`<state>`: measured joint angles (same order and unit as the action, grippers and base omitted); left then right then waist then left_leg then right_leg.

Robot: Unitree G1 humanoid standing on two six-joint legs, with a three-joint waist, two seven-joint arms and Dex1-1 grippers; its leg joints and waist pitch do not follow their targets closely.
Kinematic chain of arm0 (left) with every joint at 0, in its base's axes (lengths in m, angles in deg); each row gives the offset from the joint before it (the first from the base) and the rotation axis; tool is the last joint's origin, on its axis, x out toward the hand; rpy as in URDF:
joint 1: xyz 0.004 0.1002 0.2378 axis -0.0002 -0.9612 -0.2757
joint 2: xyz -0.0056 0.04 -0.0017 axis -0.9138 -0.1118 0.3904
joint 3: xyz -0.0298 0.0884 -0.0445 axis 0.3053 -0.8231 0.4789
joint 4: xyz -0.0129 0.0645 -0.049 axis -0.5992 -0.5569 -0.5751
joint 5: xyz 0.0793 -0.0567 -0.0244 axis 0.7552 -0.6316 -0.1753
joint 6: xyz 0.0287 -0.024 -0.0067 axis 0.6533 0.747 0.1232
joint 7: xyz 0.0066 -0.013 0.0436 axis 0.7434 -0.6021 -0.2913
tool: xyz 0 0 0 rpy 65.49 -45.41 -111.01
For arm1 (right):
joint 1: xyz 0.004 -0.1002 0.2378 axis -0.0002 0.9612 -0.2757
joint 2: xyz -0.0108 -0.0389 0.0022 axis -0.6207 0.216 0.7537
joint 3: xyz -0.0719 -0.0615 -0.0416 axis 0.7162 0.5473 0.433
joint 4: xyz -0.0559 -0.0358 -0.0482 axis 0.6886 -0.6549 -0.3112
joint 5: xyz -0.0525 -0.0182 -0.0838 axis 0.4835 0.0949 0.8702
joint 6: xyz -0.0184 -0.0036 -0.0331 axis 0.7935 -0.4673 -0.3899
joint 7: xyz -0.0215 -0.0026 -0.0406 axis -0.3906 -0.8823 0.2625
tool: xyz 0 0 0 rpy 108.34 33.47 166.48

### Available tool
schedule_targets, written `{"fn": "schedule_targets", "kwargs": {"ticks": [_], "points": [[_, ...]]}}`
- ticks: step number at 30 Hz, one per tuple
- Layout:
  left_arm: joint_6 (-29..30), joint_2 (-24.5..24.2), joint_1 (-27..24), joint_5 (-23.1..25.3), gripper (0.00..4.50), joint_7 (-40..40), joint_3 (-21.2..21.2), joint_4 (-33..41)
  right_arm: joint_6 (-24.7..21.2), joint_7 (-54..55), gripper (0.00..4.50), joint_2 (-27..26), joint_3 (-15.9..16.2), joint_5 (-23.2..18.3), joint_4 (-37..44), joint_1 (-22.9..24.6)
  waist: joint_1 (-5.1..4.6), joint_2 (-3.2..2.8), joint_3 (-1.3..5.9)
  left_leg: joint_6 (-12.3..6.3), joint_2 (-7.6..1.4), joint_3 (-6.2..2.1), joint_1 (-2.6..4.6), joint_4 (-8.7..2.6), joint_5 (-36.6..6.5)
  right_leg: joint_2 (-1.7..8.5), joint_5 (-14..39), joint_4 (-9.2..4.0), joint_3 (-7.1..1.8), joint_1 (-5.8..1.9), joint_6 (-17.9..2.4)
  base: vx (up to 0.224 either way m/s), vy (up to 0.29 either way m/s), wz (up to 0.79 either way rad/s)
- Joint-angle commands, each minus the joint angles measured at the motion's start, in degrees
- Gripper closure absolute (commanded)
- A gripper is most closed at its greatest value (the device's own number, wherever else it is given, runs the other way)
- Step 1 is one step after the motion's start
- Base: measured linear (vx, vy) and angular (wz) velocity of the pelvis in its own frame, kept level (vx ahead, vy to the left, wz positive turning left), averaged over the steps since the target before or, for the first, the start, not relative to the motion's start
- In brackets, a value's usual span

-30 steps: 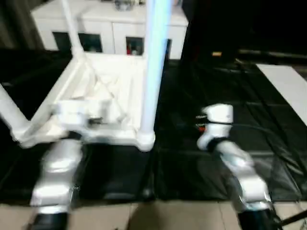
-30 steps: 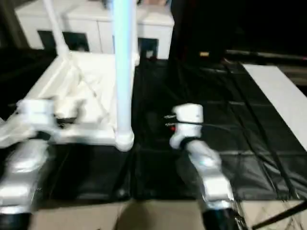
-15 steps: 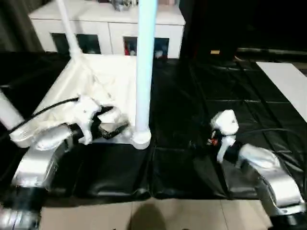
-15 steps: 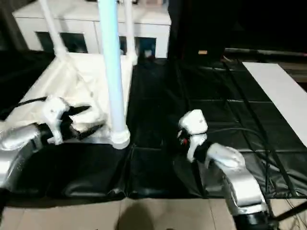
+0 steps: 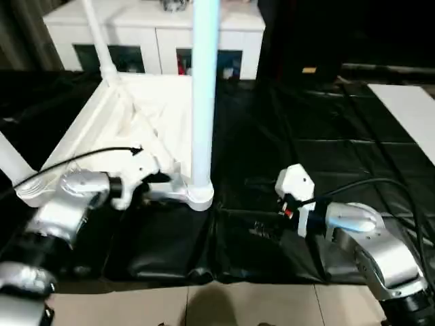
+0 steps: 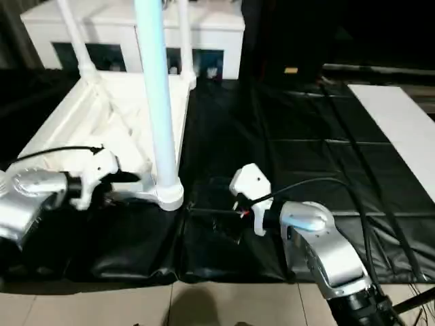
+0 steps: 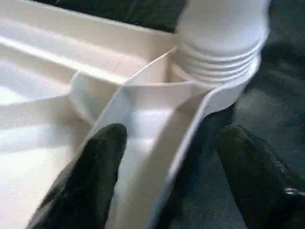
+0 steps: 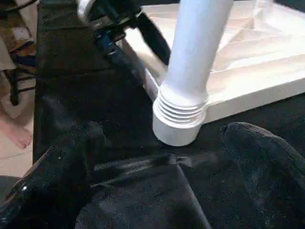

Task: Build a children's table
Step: Rotate table base

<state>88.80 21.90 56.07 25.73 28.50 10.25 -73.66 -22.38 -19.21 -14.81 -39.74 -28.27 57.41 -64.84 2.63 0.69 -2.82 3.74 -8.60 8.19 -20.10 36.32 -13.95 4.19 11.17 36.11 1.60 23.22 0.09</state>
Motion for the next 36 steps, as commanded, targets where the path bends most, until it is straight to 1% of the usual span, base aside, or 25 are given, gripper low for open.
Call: {"fn": "schedule_targets", "kwargs": {"ticks": [1, 4, 6, 7, 8, 10, 11, 12, 13, 15, 16, 17, 18, 20, 22, 23, 25, 27, 30, 31, 32, 33, 34, 35, 36], "points": [[-2.35, -0.12, 1.49, 1.15, 1.28, 0.68, -0.33, -2.59, 0.06, -0.67, 0.0, 0.24, 0.45, 0.61, 0.13, -0.98, 0.34, -0.66, 3.73, -4.42, -3.41, -0.59, -0.02, -4.88, -0.04, 3.67, -5.01, -2.76, -2.18, -3.27, -17.91, 0.054, 0.014, 0.04], [-3.36, -0.09, 2.22, 1.47, 1.7, 1.37, -0.27, -4.23, 0.04, -1.02, 0.0, 0.26, 0.7, 0.8, 0.16, -1.02, 0.43, -0.51, 3.66, -4.7, -3.48, -0.47, -0.01, -4.93, -1.31, 3.86, -4.48, -2.86, -2.12, -3.4, -18.39, 0.0, 0.0, 0.0], [-4.41, 0.09, 3.19, 1.22, 1.78, 2.88, -0.45, -6.09, 0.23, -1.5, 0.0, 0.59, 1.2, 1.09, 0.12, -1.0, 0.69, -0.55, 3.49, -4.1, -3.75, -0.38, 0.07, -5.13, -3.05, 4.15, -2.01, -3.07, -2.14, -3.41, -18.32, 0.0, 0.0, 0.0], [-4.81, 0.08, 3.54, 1.22, 1.78, 3.52, -0.72, -6.77, 0.16, -1.71, 0.0, 0.73, 1.37, 0.97, 0.07, -1.02, 0.77, -0.52, 3.37, -3.57, -3.81, -0.23, 0.15, -5.24, -4.21, 4.13, -0.33, -3.24, -2.12, -3.33, -17.99, 0.0, 0.0, 0.0], [-4.81, 0.08, 3.54, 1.22, 2.06, 3.52, -0.72, -6.77, 0.16, -1.71, 0.0, 0.73, 1.37, 0.97, 0.07, -1.02, 0.86, -0.6, 3.34, -3.27, -3.9, -0.2, 0.26, -5.31, -4.78, 4.19, 0.47, -3.31, -2.11, -3.28, -17.86, 0.0, 0.0, 0.0], [-6.13, -0.07, 4.47, 2.01, 2.16, 4.95, -1.52, -9.03, 0.33, -1.99, 0.0, 1.2, 1.78, 1.34, -0.07, -1.14, 0.94, -0.65, 3.2, -2.07, -4.03, 0.05, 0.31, -5.48, -6.51, 4.15, 2.75, -3.53, -2.1, -3.15, -17.02, 0.0, 0.0, 0.0], [-6.13, -0.07, 4.47, 2.01, 2.16, 4.95, -1.52, -9.03, 0.33, -1.99, 0.0, 1.2, 1.78, 1.34, -0.07, -1.14, 1.01, -0.66, 3.23, -1.82, -4.09, 0.11, 0.41, -5.5, -6.62, 4.21, 3.15, -3.57, -2.09, -3.13, -16.85, 0.0, 0.0, 0.0], [-7.37, 0.13, 5.28, 2.78, 2.38, 4.87, -1.74, -10.75, 0.47, -2.06, 0.0, 1.44, 1.85, 1.44, -0.26, -1.33, 1.03, -0.55, 3.17, -1.38, -4.19, 0.22, 0.27, -5.55, -6.76, 4.23, 3.78, -3.59, -2.08, -3.17, -16.55, 0.0, 0.0, 0.0], [-7.95, 0.29, 5.7, 3.05, 2.38, 5.06, -1.89, -11.58, 0.5, -2.21, 0.0, 1.55, 1.88, 1.45, -0.35, -1.42, 1.01, -0.42, 3.18, -1.01, -4.2, 0.33, 0.18, -5.6, -6.86, 4.2, 4.36, -3.63, -2.08, -3.28, -16.07, 0.0, 0.0, 0.0], [-9.11, 0.65, 6.46, 3.5, 2.6, 5.88, -2.2, -13.16, 0.56, -2.45, 0.0, 1.55, 2.05, 1.69, -0.54, -1.52, 1.06, -0.36, 3.22, -0.68, -4.33, 0.56, 0.28, -5.59, -6.77, 4.24, 4.63, -3.61, -2.08, -3.18, -15.7, 0.0, 0.0, 0.0], [-9.11, 0.65, 6.46, 3.5, 2.71, 5.88, -2.2, -13.16, 0.56, -2.45, 0.0, 1.55, 2.05, 1.69, -0.54, -1.52, 1.04, -0.3, 3.2, -0.45, -4.37, 0.54, 0.13, -5.65, -6.82, 4.29, 4.91, -3.55, -2.06, -3.27, -15.47, 0.0, 0.0, 0.0], [-9.47, 0.83, 6.8, 3.69, 2.71, 5.89, -2.22, -13.77, 0.57, -2.5, 0.0, 1.56, 2.09, 1.8, -0.64, -1.6, 1.04, -0.29, 3.19, -0.34, -4.4, 0.55, 0.13, -5.68, -6.91, 4.31, 5.09, -3.59, -2.06, -3.23, -15.38, 0.0, 0.0, 0.0], [-9.91, 0.91, 7.08, 4.0, 2.97, 5.85, -2.37, -14.27, 0.57, -2.54, 0.0, 1.6, 2.17, 1.81, -0.62, -1.64, 1.04, -0.3, 3.23, -0.25, -4.4, 0.6, 0.2, -5.63, -6.77, 4.33, 4.88, -3.57, -2.09, -3.17, -15.4, 0.0, 0.0, 0.0], [-11.46, 1.39, 8.2, 4.92, 3.06, 5.52, -2.79, -16.36, 0.62, -2.66, 0.0, 1.65, 2.31, 1.99, -0.68, -1.75, 1.05, -0.27, 3.24, -0.36, -4.33, 0.6, 0.15, -5.59, -6.42, 4.25, 4.46, -3.6, -2.06, -3.19, -15.29, 0.0, 0.0, 0.0], [-12.24, 1.72, 8.76, 5.4, 3.12, 5.33, -3.05, -17.53, 0.67, -2.8, 0.0, 1.7, 2.36, 2.09, -0.79, -1.79, 1.06, -0.26, 3.35, -0.62, -4.38, 0.59, 0.04, -5.51, -5.16, 4.34, 2.4, -3.36, -2.06, -3.34, -15.53, 0.0, 0.0, 0.0], [-12.4, 1.81, 8.93, 5.55, 3.4, 5.43, -3.17, -17.88, 0.68, -2.81, 0.0, 1.73, 2.38, 2.1, -0.84, -1.84, 1.05, -0.25, 3.32, -0.71, -4.33, 0.61, 0.02, -5.49, -5.1, 4.31, 2.32, -3.37, -2.04, -3.31, -15.56, 0.0, 0.0, 0.0], [-13.46, 2.08, 9.4, 6.59, 3.49, 5.27, -3.88, -19.06, 0.77, -2.85, 0.0, 1.75, 2.47, 2.21, -0.97, -1.92, 1.13, -0.39, 3.34, -0.74, -4.42, 0.58, 0.08, -5.51, -5.24, 4.4, 2.15, -3.35, -2.04, -3.31, -15.81, 0.0, 0.0, 0.0], [-14.45, 2.47, 9.86, 7.69, 3.65, 4.87, -4.54, -20.26, 1.08, -2.84, 0.0, 1.67, 2.6, 2.53, -1.19, -2.0, 1.06, -0.28, 3.32, -0.79, -4.45, 0.56, 0.04, -5.57, -5.46, 4.34, 2.21, -3.39, -2.02, -3.33, -15.76, 0.0, 0.0, 0.0], [-15.52, 2.81, 10.77, 9.34, 3.88, 4.44, -5.52, -22.02, 1.12, -3.15, 0.0, 1.7, 2.81, 2.63, -1.12, -2.1, 1.08, -0.39, 3.22, -0.61, -4.4, 0.61, 0.1, -5.59, -6.22, 4.36, 3.31, -3.57, -2.07, -3.26, -15.7, 0.0, 0.0, 0.0], [-15.86, 2.76, 11.0, 10.04, 3.89, 4.49, -6.04, -22.5, 1.18, -3.23, 0.0, 1.74, 2.84, 2.68, -1.16, -2.14, 1.1, -0.24, 3.23, -0.56, -4.44, 0.62, 0.15, -5.6, -6.55, 4.42, 3.89, -3.67, -2.12, -3.28, -15.54, 0.0, 0.0, 0.0], [-16.22, 2.77, 11.22, 10.57, 4.07, 4.55, -6.34, -23.01, 1.22, -3.28, 0.0, 1.77, 2.86, 2.71, -1.2, -2.15, 1.12, -0.24, 3.19, -0.51, -4.43, 0.62, 0.17, -5.62, -6.77, 4.4, 4.26, -3.72, -2.13, -3.25, -15.44, 0.0, 0.0, 0.0], [-16.29, 2.77, 11.45, 11.07, 4.07, 4.92, -6.71, -23.58, 1.26, -3.27, 0.0, 1.75, 2.82, 2.74, -1.35, -2.24, 1.11, -0.3, 3.18, -0.33, -4.48, 0.57, 0.18, -5.65, -6.77, 4.44, 4.55, -3.64, -2.11, -3.26, -15.38, 0.0, 0.0, 0.0], [-16.15, 2.76, 11.58, 11.36, 4.13, 5.27, -6.98, -23.94, 1.28, -3.27, 0.0, 1.75, 2.78, 2.75, -1.43, -2.27, 0.94, -0.2, 3.05, -0.13, -4.45, 0.48, -0.15, -5.8, -7.05, 4.47, 5.58, -3.72, -2.09, -3.45, -15.04, 0.0, 0.0, 0.0], [-16.1, 2.76, 11.65, 11.57, 4.22, 5.4, -7.15, -24.17, 1.34, -3.28, 0.0, 1.78, 2.77, 2.75, -1.47, -2.26, 0.88, -0.23, 3.04, 0.16, -4.54, 0.43, -0.04, -5.88, -7.83, 4.57, 7.31, -3.92, -2.1, -3.41, -14.64, 0.0, 0.0, 0.0], [-15.55, 2.67, 11.48, 12.04, 4.28, 6.18, -7.72, -24.17, 1.47, -3.2, 0.0, 1.85, 2.73, 2.86, -1.57, -2.27, 0.75, -0.25, 3.12, 0.21, -4.51, 0.46, 0.06, -5.79, -7.81, 4.57, 7.34, -3.93, -2.16, -3.33, -14.7, 0.0, 0.0, 0.0]]}}
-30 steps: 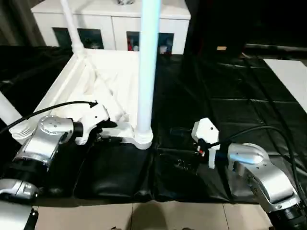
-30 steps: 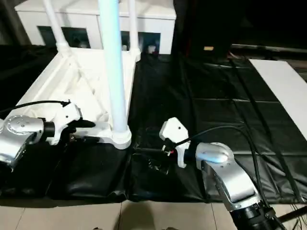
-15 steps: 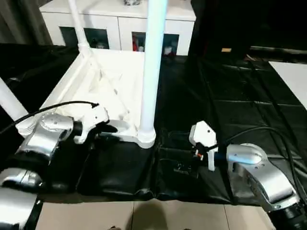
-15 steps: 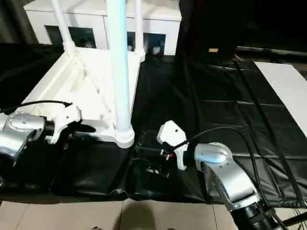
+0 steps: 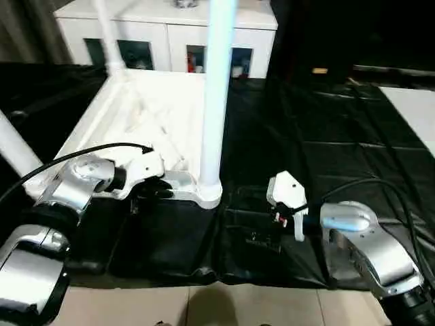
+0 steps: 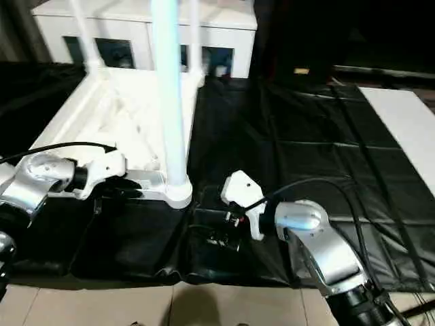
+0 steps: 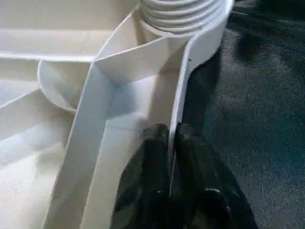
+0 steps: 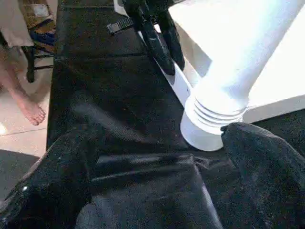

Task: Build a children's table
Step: Rotate table base, then rotate leg to tighten

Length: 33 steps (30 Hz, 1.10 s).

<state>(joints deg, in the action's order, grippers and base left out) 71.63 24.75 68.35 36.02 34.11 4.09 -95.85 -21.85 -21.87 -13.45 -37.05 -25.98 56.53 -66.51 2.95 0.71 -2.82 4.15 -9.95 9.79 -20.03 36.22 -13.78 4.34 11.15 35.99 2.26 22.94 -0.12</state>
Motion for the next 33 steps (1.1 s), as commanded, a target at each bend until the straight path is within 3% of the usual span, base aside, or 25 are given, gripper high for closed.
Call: {"fn": "schedule_targets", "kwargs": {"ticks": [1, 5, 7, 11, 13, 15, 16, 18, 19, 23, 24, 27, 28, 33], "points": [[1.79, -0.2, -0.85, 2.07, 4.28, 1.07, -1.87, -2.15, 1.04, -0.48, 0.0, 0.52, 0.01, 0.67, -0.77, -0.62, 0.39, -0.26, 3.15, -0.25, -3.16, -1.13, -0.01, -5.68, -7.75, 4.44, 6.95, -3.8, -2.84, -3.06, -14.62, 0.0, 0.0, 0.0], [3.3, 0.91, -1.97, -0.03, 4.41, 2.17, -0.55, -0.26, 1.33, 0.4, 0.0, 0.24, -0.71, 0.81, -0.92, -0.65, 0.19, -0.32, 3.25, -0.78, -3.09, -1.01, -0.05, -5.58, -6.32, 4.36, 4.18, -3.59, -2.8, -3.15, -15.51, 0.0, 0.0, 0.0], [6.93, 2.58, -4.92, -3.41, 4.48, 2.45, 1.25, 5.85, 1.24, 2.28, 0.0, -0.54, -2.4, 0.24, -0.71, -0.34, 0.22, -0.26, 3.38, -1.22, -3.24, -0.92, -0.1, -5.5, -5.07, 4.49, 1.9, -3.29, -2.81, -3.31, -16.55, 0.0, 0.0, 0.0], [9.42, 3.24, -8.45, -5.61, 4.48, 2.5, 1.81, 13.0, 0.89, 4.23, 0.0, -1.05, -3.64, 0.14, -0.36, 0.12, 0.46, -0.23, 3.47, -2.7, -3.21, -0.73, -0.14, -5.33, -2.98, 4.29, -1.58, -2.99, -2.72, -3.19, -17.81, 0.0, 0.0, 0.0], [12.81, 4.43, -12.78, -8.31, 4.48, 0.78, 2.81, 22.01, 0.16, 6.42, 0.0, -0.75, -5.0, 0.86, -1.05, 0.66, 0.52, -0.21, 3.6, -3.05, -3.53, -0.72, -0.1, -5.36, -2.46, 4.47, -2.47, -2.8, -2.7, -3.37, -17.98, 0.0, 0.0, 0.0], [14.7, 5.18, -14.49, -9.33, 4.48, -0.45, 3.16, 25.66, 0.09, 6.59, 0.0, -0.41, -5.39, 0.92, -1.34, 1.0, 0.64, -0.21, 3.39, -3.71, -3.26, -0.55, -0.1, -5.31, -2.77, 4.18, -1.11, -3.15, -2.67, -3.15, -17.65, 0.0, 0.0, 0.0], [15.81, 5.72, -15.89, -9.53, 4.48, -1.44, 3.28, 28.17, 0.23, 6.55, 0.0, -0.26, -5.56, 0.82, -1.4, 1.31, 0.64, 0.53, 3.36, -3.91, -3.23, -0.5, -0.11, -5.33, -3.14, 4.11, 0.31, -3.35, -2.63, -3.19, -17.28, 0.0, 0.0, 0.0], [17.51, 6.39, -18.22, -9.71, 4.48, -2.3, 3.2, 31.89, 0.44, 6.49, 0.0, -0.09, -5.68, 0.75, -1.46, 1.71, 0.89, 0.04, 3.22, -3.81, -3.4, -0.6, -0.07, -5.45, -3.89, 4.25, 2.96, -3.52, -2.65, -3.1, -16.52, 0.0, 0.0, 0.0], [18.25, 6.49, -19.17, -9.73, 4.48, -2.34, 3.21, 33.36, 0.47, 6.5, 0.0, -0.12, -5.59, 0.79, -1.43, 1.78, 0.89, 0.37, 3.17, -3.72, -3.49, -0.69, -0.2, -5.54, -3.97, 4.3, 3.81, -3.48, -2.64, -3.22, -16.09, 0.0, 0.0, 0.0], [18.5, 6.29, -20.38, -8.81, 4.48, -4.89, 3.77, 35.08, 0.28, 6.63, 0.0, -0.48, -5.11, 0.79, -1.27, 1.75, 0.79, 0.5, 3.02, -3.82, -3.16, -0.64, -0.18, -5.56, -4.31, 3.96, 6.04, -3.87, -2.62, -2.92, -14.63, 0.0, 0.0, 0.0], [19.27, 6.15, -20.46, -8.91, 3.95, -5.46, 4.06, 35.55, 0.28, 6.72, 0.0, -0.56, -4.92, 0.75, -1.26, 1.69, 0.74, 0.51, 2.97, -3.46, -3.22, -0.7, -0.16, -5.64, -5.04, 4.02, 7.11, -3.93, -2.64, -2.91, -14.19, 0.0, 0.0, 0.0], [19.75, 5.27, -20.58, -8.03, 3.87, -6.0, 3.83, 36.08, 0.4, 6.71, 0.0, -0.68, -4.65, 0.84, -1.34, 1.58, 0.72, 0.4, 2.93, -3.22, -3.14, -0.74, -0.15, -5.68, -5.32, 3.92, 8.01, -4.06, -2.63, -2.8, -13.67, 0.0, 0.0, 0.0], [19.78, 4.74, -20.74, -7.14, 3.59, -6.46, 3.56, 36.41, 0.46, 6.69, 0.0, -0.7, -4.53, 0.84, -1.36, 1.53, 0.69, 0.38, 2.94, -3.11, -3.14, -0.77, -0.14, -5.71, -5.36, 3.91, 8.08, -4.07, -2.63, -2.78, -13.46, 0.0, 0.0, 0.0], [20.78, 4.5, -21.01, -6.27, 3.59, -6.99, 3.31, 37.13, 0.52, 6.69, 0.0, -0.56, -4.53, 0.92, -1.29, 1.5, 0.52, 0.11, 3.04, -2.92, -3.11, -0.81, -0.22, -5.66, -4.66, 3.88, 5.77, -3.87, -2.62, -2.89, -13.81, 0.0, 0.0, 0.0]]}}
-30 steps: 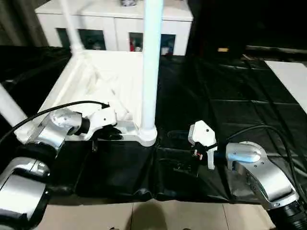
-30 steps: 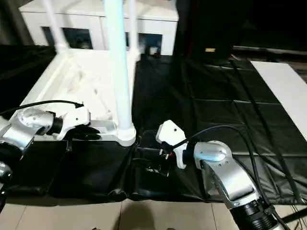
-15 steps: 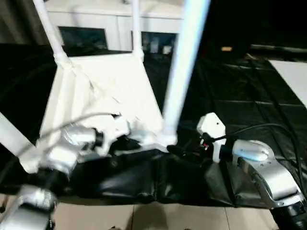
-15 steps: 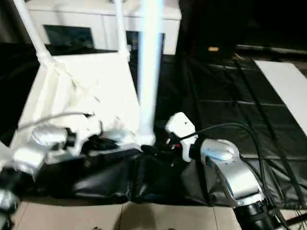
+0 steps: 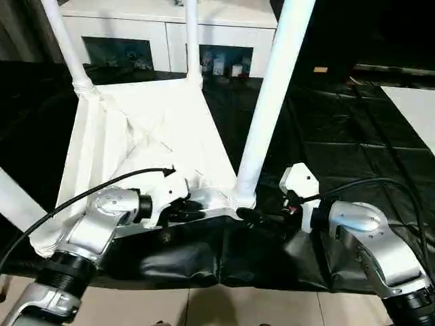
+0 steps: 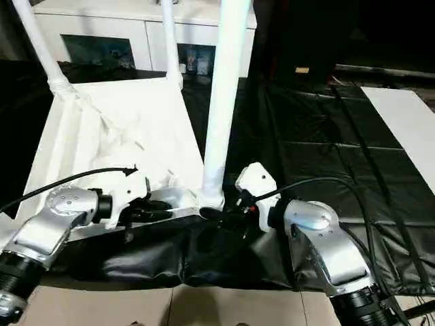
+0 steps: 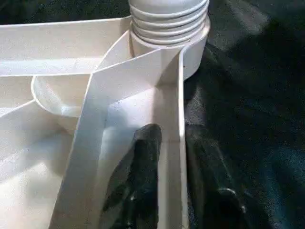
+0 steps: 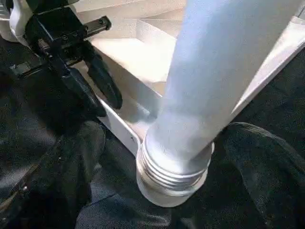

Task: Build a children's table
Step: Rotate leg to tighten

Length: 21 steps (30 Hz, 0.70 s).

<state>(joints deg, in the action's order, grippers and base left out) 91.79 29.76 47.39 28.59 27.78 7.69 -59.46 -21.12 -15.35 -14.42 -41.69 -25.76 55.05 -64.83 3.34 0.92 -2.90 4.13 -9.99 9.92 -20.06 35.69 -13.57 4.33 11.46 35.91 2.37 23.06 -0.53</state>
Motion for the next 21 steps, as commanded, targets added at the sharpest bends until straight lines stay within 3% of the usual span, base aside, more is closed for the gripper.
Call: {"fn": "schedule_targets", "kwargs": {"ticks": [1, 8, 9, 10, 17, 21], "points": [[0.95, -0.54, 0.01, 1.29, 3.59, -0.56, -0.8, 0.68, -0.12, 0.33, 0.0, 0.5, -0.11, 0.77, 0.06, -0.24, 0.14, -0.28, 3.12, -2.96, -3.03, -0.95, -0.15, -5.1, -4.75, 3.84, 5.04, -3.72, -2.72, -2.97, -13.59, 0.0, 0.0, 0.0], [1.96, -0.71, -0.24, 1.76, 3.59, 0.03, -2.44, 1.13, 0.08, 0.64, 0.0, 0.38, -0.48, 0.99, -0.83, -0.98, 0.07, -0.35, 3.08, -2.51, -3.0, -0.93, -0.11, -5.15, -5.94, 3.8, 5.65, -3.86, -2.74, -3.01, -13.8, 0.0, 0.0, 0.0], [1.89, -0.58, -0.16, 1.74, 3.75, -0.01, -2.47, 0.93, 0.31, 0.38, 0.0, 0.27, -0.28, 0.98, -1.18, -1.27, 0.1, -0.33, 3.12, -2.49, -2.97, -0.9, -0.11, -5.11, -5.87, 3.82, 5.56, -3.85, -2.75, -3.02, -13.9, 0.0, 0.0, 0.0], [1.84, -0.51, -0.03, 1.62, 3.75, 0.13, -2.44, 0.64, 0.96, 0.41, 0.0, 0.07, 0.15, 1.53, -2.03, -1.82, 0.1, -0.64, 3.1, -2.38, -3.01, -0.96, -0.1, -5.16, -5.94, 3.86, 5.53, -3.82, -2.72, -2.95, -14.08, 0.0, 0.0, 0.0], [1.15, -0.12, 0.32, 0.12, 4.41, 2.07, -2.89, 0.07, 3.98, 0.42, 0.0, -1.56, 1.94, 3.67, -8.37, -5.25, -0.06, -0.26, 3.16, -2.32, -2.9, -0.83, -0.13, -5.06, -5.57, 3.8, 5.5, -3.75, -2.72, -2.98, -14.63, 0.0, 0.0, 0.0], [0.56, 0.11, 0.15, -0.83, 4.41, 2.88, -2.67, 1.08, 5.4, -1.89, 0.0, -1.25, 3.28, 4.57, -10.95, -6.66, 0.05, 0.08, 3.38, -3.6, -2.9, -0.73, -0.14, -4.85, -3.01, 3.76, 1.33, -3.3, -2.67, -3.1, -15.25, 0.0, 0.0, 0.0]]}}
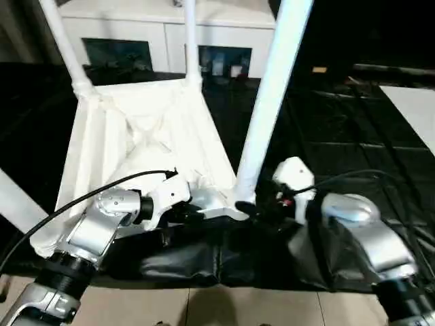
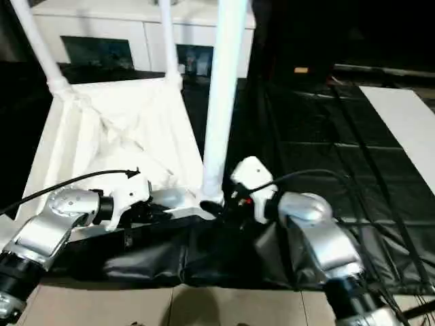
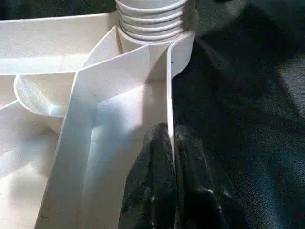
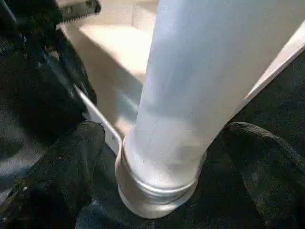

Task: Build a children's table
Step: Rotate leg to tighten

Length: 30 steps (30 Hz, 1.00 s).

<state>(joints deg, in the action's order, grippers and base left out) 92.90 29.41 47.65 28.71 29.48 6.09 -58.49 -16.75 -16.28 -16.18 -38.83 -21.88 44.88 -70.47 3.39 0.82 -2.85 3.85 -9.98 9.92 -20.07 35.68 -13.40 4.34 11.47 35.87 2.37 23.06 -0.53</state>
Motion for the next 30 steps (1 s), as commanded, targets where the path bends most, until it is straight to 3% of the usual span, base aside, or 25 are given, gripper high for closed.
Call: {"fn": "schedule_targets", "kwargs": {"ticks": [1, 5, 6, 9, 15, 22, 30], "points": [[-0.63, 0.47, -0.11, -1.12, 4.41, 1.32, -1.0, 0.35, 1.37, -1.99, 0.0, 0.47, 0.73, 0.65, -1.46, -1.33, -0.02, 0.12, 3.33, -3.71, -2.92, -0.78, -0.17, -4.83, -3.24, 3.82, 0.95, -3.18, -2.63, -3.14, -15.51, 0.0, 0.0, 0.0], [-0.66, 0.18, -0.09, -1.09, 4.41, 2.17, -1.3, 0.76, 3.26, -3.38, 0.0, -0.54, 1.47, 0.93, -4.93, -2.92, -0.01, 0.37, 3.26, -4.1, -2.98, -0.71, -0.16, -4.81, -3.77, 3.96, 2.64, -3.36, -2.66, -3.11, -15.58, 0.0, 0.0, 0.0], [-0.65, -0.1, -0.01, -0.98, 4.5, 2.41, -1.39, 0.74, 4.19, -3.37, 0.29, -0.68, 2.0, 1.72, -6.49, -3.76, -0.01, 0.3, 3.22, -3.93, -2.97, -0.71, -0.12, -4.87, -4.04, 3.98, 3.6, -3.46, -2.65, -3.03, -15.6, 0.0, 0.0, 0.0], [-0.67, -0.27, 0.01, -0.96, 4.5, 2.54, -1.41, 0.73, 4.63, -3.39, 0.42, -0.75, 2.12, 2.05, -7.31, -4.19, 0.0, 0.27, 3.27, -3.79, -2.95, -0.68, -0.08, -4.82, -3.29, 3.84, 2.88, -3.29, -2.64, -3.05, -15.54, 0.0, 0.0, 0.0], [-0.66, -0.7, -0.08, -0.7, 4.5, 2.83, -1.55, 0.72, 6.24, -5.14, 1.15, -0.5, 2.47, 2.64, -10.05, -5.31, 0.04, 0.34, 3.34, -4.64, -2.93, -0.66, -0.13, -4.71, -2.4, 3.89, 1.44, -3.13, -2.62, -3.14, -15.95, 0.0, 0.0, 0.0], [-0.71, -0.82, 0.39, -0.69, 4.5, 3.06, -1.56, 0.09, 8.04, -7.25, 1.62, 0.05, 3.09, 3.7, -12.2, -5.95, 0.01, 0.31, 3.32, -4.73, -2.96, -0.67, -0.13, -4.71, -2.81, 3.9, 2.14, -3.18, -2.59, -3.14, -16.05, 0.0, 0.0, 0.0], [-0.99, -1.05, 0.58, -0.63, 4.5, 3.47, -1.54, -0.46, 8.81, -7.49, 1.74, -0.96, 2.45, 3.14, -13.54, -6.28, -0.02, 0.31, 3.38, -4.98, -2.99, -0.67, -0.08, -4.69, -2.55, 3.85, 1.66, -3.1, -2.55, -3.11, -16.39, 0.0, 0.0, 0.0]]}}
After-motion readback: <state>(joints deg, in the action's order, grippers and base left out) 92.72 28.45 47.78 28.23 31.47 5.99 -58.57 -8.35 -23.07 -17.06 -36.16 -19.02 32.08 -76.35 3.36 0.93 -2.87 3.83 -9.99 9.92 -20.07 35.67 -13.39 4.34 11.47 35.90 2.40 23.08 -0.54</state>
